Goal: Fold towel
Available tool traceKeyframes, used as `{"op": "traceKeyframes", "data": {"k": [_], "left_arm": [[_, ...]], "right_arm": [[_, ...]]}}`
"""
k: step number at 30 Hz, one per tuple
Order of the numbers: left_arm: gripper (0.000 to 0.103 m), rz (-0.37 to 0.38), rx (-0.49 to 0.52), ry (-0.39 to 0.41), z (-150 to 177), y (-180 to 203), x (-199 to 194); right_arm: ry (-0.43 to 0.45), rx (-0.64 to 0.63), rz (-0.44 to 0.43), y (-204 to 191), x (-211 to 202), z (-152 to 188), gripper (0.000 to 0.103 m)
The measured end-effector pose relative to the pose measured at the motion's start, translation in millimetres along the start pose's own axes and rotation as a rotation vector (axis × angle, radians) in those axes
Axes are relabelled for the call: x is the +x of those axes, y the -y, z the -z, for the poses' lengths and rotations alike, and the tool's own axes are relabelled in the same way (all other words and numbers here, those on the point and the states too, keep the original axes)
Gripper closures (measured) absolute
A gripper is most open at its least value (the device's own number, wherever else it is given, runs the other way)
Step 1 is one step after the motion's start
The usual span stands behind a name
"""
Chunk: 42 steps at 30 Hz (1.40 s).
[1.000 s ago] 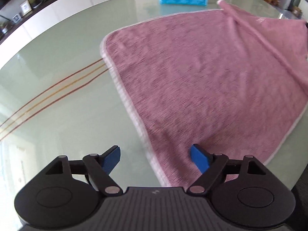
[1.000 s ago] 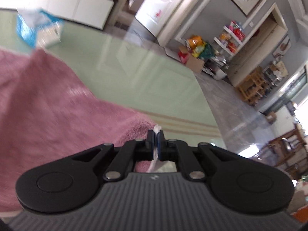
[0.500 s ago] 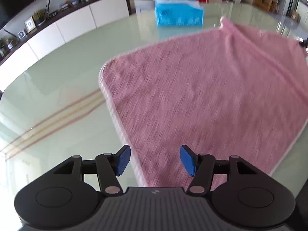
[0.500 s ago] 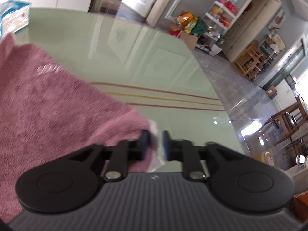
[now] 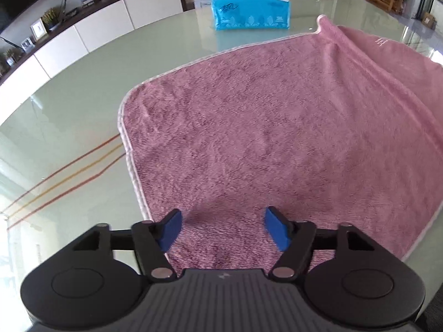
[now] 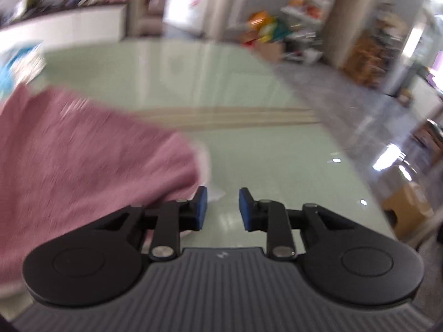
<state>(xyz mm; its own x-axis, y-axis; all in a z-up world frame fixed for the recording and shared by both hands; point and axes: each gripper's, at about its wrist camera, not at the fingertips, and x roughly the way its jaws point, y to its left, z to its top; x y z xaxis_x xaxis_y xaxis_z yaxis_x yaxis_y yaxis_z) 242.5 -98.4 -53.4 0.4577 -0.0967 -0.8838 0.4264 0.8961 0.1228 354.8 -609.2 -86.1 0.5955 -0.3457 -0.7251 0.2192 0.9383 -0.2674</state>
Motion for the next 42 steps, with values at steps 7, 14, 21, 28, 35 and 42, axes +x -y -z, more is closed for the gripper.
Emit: {"op": "traceKeyframes", "data": {"k": [7, 14, 21, 28, 35, 42], "left_arm": [[0.023, -0.059, 0.006, -0.006, 6.0, -5.1, -4.3], [0.022, -0.092, -0.047, -0.031, 22.7, -32.5, -10.9], [0.052, -0.085, -0.115, -0.046, 37.7, -56.1, -21.9], [0.061, 0.052, -0.118, 0.026, 2.4, -33.6, -28.4], [0.058, 0.038, -0.109, -0.028, -20.6, -4.8, 4.1], [0.041, -0.006, -0.129, -0.060, -17.1, -12.3, 8.6]], "right_arm": [[0.059, 0.028, 0.037, -8.1, -5.9, -6.4, 0.085], [0.116, 0.051, 0.022, -4.7, -23.0, -5.4, 0.085], [0.118, 0.064, -0.073, -8.1, -41.6, 5.6, 0.084], [0.092, 0.058, -0.112, -13.9, -35.7, 8.1, 0.084], [0.042, 0.034, -0.117, -2.8, -26.0, 11.7, 0.084], [0.016, 0.006, -0.140, 0.9, -15.2, 13.2, 0.084]]}}
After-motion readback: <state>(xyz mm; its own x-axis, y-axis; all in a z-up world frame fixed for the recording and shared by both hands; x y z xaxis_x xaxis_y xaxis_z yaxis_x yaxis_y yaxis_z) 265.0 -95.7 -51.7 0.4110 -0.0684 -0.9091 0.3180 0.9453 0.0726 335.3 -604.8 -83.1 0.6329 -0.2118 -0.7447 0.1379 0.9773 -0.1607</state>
